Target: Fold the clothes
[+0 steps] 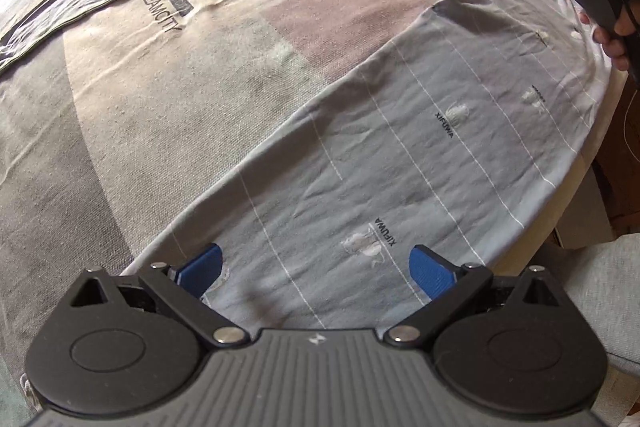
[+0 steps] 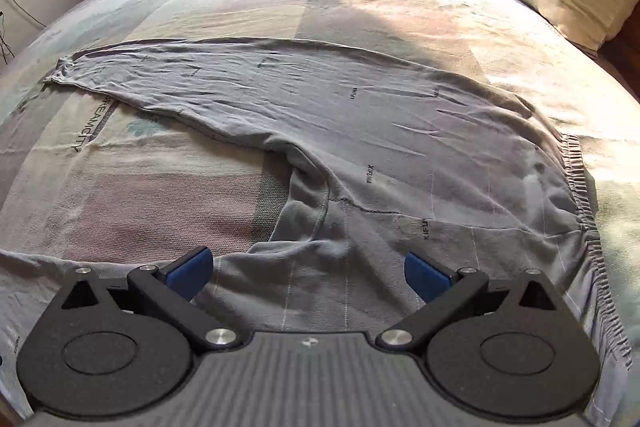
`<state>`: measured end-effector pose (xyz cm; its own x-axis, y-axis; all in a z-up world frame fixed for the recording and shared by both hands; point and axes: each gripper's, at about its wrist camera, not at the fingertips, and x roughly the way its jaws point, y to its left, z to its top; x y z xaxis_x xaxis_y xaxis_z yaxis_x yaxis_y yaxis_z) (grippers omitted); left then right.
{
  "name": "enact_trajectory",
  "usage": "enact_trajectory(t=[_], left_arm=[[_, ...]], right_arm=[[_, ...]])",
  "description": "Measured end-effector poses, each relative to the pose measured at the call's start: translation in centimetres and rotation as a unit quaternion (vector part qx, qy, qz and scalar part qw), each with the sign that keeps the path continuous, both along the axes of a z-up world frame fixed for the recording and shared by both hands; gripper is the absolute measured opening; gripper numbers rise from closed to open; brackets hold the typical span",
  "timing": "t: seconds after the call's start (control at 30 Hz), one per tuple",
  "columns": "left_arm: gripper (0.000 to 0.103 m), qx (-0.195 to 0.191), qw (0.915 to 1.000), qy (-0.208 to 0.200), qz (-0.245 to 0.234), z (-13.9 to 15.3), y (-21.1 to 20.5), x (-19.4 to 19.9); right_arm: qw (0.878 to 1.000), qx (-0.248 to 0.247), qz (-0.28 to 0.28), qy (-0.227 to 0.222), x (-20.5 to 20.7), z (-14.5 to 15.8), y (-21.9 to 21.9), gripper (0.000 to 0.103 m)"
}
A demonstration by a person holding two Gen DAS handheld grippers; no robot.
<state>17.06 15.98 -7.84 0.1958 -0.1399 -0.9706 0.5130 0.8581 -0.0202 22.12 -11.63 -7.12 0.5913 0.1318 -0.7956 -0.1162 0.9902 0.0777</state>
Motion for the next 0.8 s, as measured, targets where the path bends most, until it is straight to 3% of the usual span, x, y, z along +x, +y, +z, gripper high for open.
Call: enact_trajectory(t=[0.07,0.17,0.37,0.6,0.73,0.8], left_arm=[[0.099,0.000,1.0000,0.005,-0.003,-0.3,-0.7,0.3],[0.099,0.001,0.9999,0.013,-0.005,-0.4,-1.7,0.6],[0.099,0.005,0.9995,-0.002,-0.032,0.9,-3.8,1.1],[0.099,-0.014,0.9952,-0.032,-0.092,1.2,-7.5,1.1],[0.099,-0.025,0.9904,-0.034,-0.132,-0.1,-9.2,0.5],[0.099,-0.021,0.9893,-0.029,-0.142,-1.2,-9.0,-0.3]], right_arm=[[1.000,0.013,0.000,-0.004,0.6,-0.5,0.1,0.103],[0.998,0.053,0.016,0.044,2.0,-1.9,1.4,0.103],[0.997,0.060,0.041,0.009,1.5,0.3,1.2,0.103],[0.995,-0.018,0.102,0.014,-3.3,0.6,-4.3,0.103],[0.988,-0.064,0.134,0.049,-5.4,-1.6,-6.9,0.103],[0.988,-0.060,0.130,0.061,-5.8,-2.6,-7.8,0.103]])
